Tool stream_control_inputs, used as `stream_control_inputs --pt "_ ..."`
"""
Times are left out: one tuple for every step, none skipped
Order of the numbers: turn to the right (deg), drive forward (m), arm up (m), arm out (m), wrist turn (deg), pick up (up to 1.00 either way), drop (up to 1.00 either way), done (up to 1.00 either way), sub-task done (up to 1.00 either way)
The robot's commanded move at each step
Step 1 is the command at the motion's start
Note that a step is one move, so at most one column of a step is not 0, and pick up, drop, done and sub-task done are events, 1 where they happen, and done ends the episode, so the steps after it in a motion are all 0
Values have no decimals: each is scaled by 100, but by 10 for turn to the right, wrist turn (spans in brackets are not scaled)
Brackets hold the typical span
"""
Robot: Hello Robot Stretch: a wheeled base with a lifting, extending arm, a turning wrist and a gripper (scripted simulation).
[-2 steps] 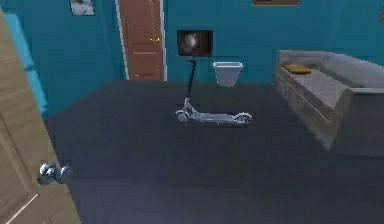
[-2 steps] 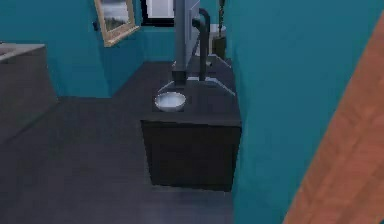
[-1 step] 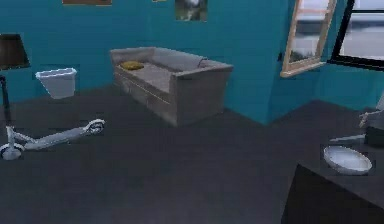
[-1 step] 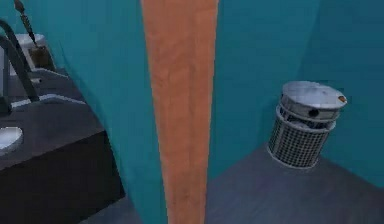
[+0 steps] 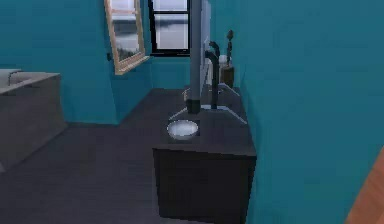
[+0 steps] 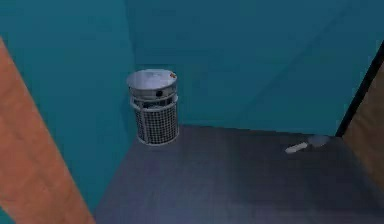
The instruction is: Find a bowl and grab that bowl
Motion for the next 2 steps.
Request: stream_control_inputs --pt "0 65 0 0 0 0 0 0 0" --pt "-450 0 0 0 0 0 0 0 0"
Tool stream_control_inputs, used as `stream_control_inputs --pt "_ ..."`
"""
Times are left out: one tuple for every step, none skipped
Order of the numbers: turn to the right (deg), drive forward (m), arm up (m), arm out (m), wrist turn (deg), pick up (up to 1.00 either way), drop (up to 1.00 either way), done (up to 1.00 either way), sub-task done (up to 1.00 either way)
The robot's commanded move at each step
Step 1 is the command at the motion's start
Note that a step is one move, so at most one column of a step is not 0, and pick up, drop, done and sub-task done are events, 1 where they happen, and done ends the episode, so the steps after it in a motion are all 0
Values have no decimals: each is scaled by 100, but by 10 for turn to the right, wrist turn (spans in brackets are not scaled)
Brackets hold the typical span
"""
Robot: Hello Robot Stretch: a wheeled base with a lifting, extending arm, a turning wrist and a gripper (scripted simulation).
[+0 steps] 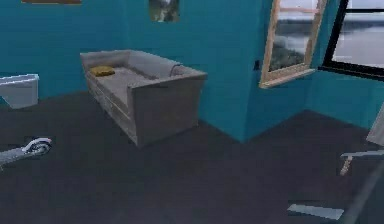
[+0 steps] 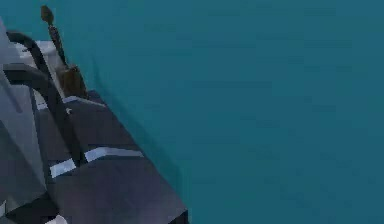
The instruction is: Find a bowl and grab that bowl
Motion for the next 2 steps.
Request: stream_control_inputs --pt "-420 0 0 0 0 0 0 0 0" --pt "-90 0 0 0 0 0 0 0 0"
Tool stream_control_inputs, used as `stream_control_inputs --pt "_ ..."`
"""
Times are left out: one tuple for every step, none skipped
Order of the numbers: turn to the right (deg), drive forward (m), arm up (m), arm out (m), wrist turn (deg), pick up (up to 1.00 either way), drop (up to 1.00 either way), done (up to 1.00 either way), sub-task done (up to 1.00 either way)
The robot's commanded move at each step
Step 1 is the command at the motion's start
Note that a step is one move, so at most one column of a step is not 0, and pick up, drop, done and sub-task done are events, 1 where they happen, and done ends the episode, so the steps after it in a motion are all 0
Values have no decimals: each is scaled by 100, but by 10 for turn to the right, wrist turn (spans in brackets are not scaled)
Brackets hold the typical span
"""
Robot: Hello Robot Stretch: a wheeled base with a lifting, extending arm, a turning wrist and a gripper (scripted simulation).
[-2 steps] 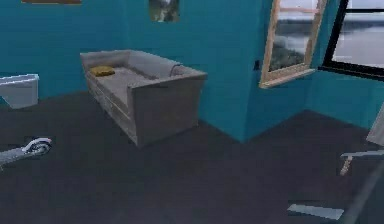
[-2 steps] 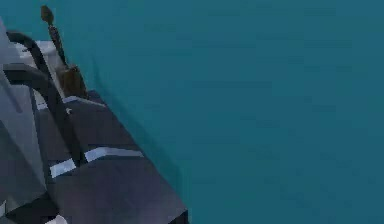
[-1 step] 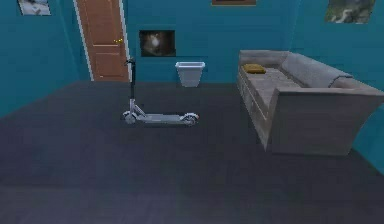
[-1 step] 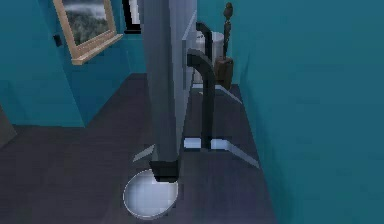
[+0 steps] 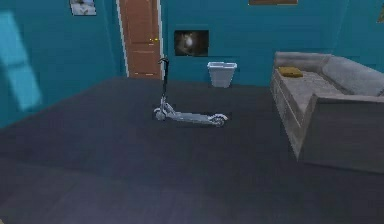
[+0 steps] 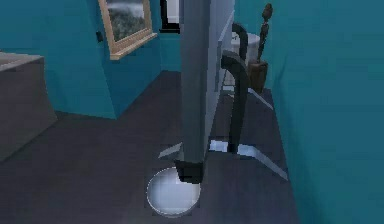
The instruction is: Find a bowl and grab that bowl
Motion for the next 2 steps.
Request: stream_control_inputs --pt "0 0 50 0 0 0 0 0 0" --pt "0 0 36 0 0 0 0 0 0"
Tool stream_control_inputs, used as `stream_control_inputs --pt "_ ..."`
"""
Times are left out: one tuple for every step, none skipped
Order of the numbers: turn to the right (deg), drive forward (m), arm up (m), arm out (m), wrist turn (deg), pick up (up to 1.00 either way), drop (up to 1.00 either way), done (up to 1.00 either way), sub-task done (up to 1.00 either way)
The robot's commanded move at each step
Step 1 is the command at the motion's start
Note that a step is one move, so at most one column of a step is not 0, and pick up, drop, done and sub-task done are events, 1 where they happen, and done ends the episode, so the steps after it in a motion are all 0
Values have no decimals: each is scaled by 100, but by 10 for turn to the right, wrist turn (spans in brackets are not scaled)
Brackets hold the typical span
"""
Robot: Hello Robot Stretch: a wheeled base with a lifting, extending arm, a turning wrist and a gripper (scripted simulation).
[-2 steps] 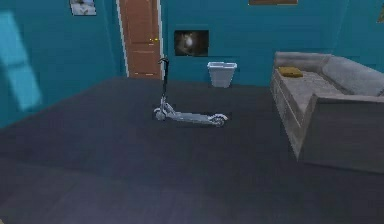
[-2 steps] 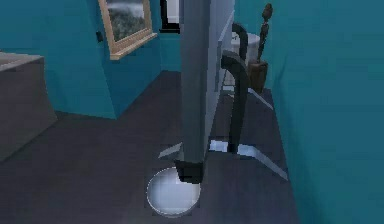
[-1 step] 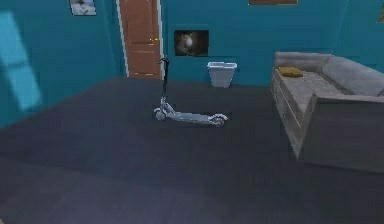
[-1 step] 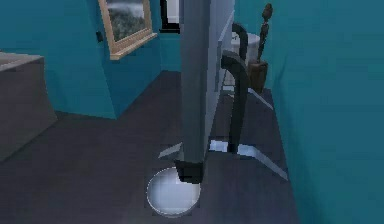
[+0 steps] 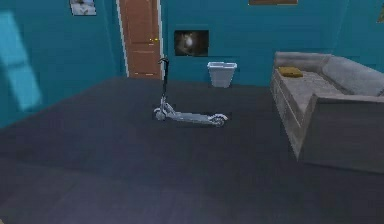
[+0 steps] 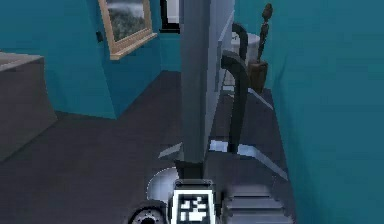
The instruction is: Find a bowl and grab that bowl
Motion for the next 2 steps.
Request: stream_control_inputs --pt "0 0 0 8 0 0 0 0 0" --pt "0 0 0 0 450 0 0 0 0"
